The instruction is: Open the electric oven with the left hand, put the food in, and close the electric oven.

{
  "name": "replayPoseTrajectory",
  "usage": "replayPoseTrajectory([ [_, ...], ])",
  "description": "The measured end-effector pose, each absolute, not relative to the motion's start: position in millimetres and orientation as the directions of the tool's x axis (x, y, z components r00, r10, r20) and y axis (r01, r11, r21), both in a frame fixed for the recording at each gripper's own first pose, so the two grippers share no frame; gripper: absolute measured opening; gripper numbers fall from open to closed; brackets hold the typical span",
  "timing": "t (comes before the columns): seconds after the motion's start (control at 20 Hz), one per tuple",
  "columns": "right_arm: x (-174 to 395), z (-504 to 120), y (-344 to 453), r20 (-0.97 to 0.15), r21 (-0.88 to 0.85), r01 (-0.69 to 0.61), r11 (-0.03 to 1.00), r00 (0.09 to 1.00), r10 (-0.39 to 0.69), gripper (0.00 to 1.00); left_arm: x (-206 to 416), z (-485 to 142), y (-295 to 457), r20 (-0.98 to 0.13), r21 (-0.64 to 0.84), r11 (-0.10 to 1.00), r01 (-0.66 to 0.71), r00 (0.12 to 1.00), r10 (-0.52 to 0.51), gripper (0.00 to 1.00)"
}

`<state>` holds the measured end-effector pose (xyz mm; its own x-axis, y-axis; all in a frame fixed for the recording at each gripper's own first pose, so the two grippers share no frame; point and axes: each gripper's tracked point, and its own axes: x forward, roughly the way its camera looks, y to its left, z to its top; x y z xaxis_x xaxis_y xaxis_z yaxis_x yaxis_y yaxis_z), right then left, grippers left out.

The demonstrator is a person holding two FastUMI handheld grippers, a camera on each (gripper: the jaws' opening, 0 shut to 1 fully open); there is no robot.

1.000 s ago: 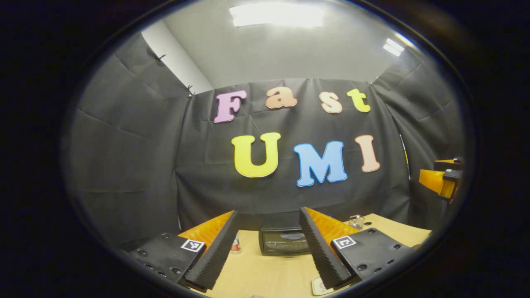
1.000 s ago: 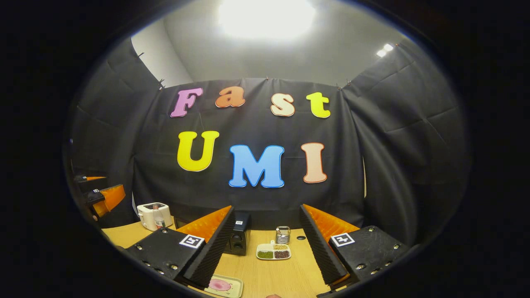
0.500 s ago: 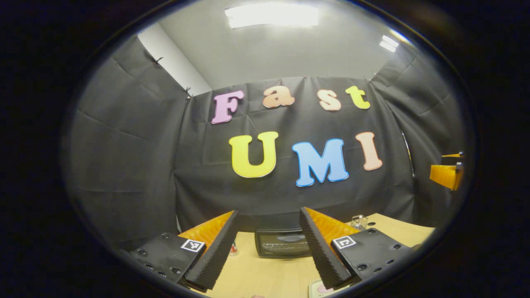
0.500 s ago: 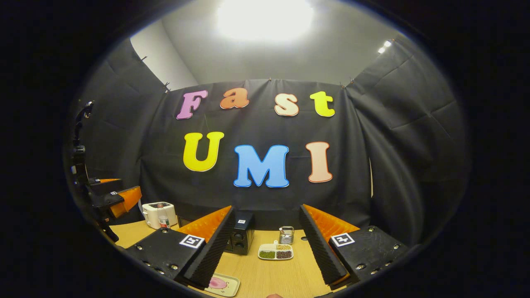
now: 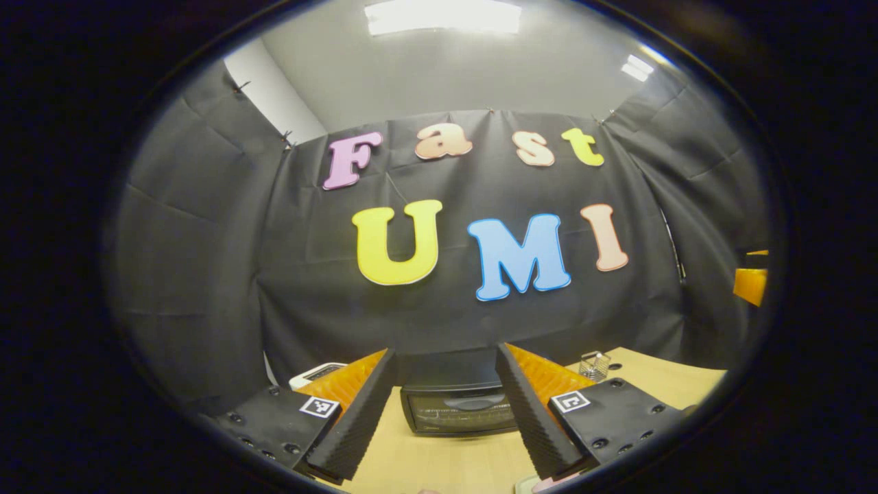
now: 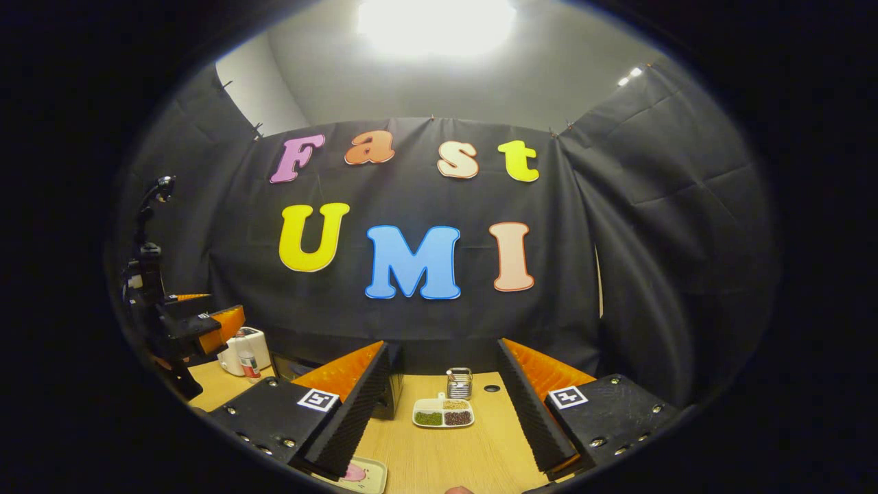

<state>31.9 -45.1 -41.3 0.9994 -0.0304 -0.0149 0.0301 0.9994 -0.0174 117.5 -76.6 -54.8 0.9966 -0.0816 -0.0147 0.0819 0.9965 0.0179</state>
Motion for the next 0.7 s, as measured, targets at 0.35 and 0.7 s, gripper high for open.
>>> replayPoseTrajectory([
  [0.35,47.4,-45.5,-48.4,-0.029,-0.062,0.133,0.989,0.990,-0.135,0.95,189.3,-110.1,-98.0,-0.079,0.008,0.987,0.163,0.984,-0.161,1.00],
  [0.7,57.0,-57.3,-59.4,-0.085,-0.123,0.233,0.965,0.966,-0.244,0.95,247.3,-173.4,-112.7,-0.170,0.001,0.980,0.198,0.966,-0.195,0.91],
])
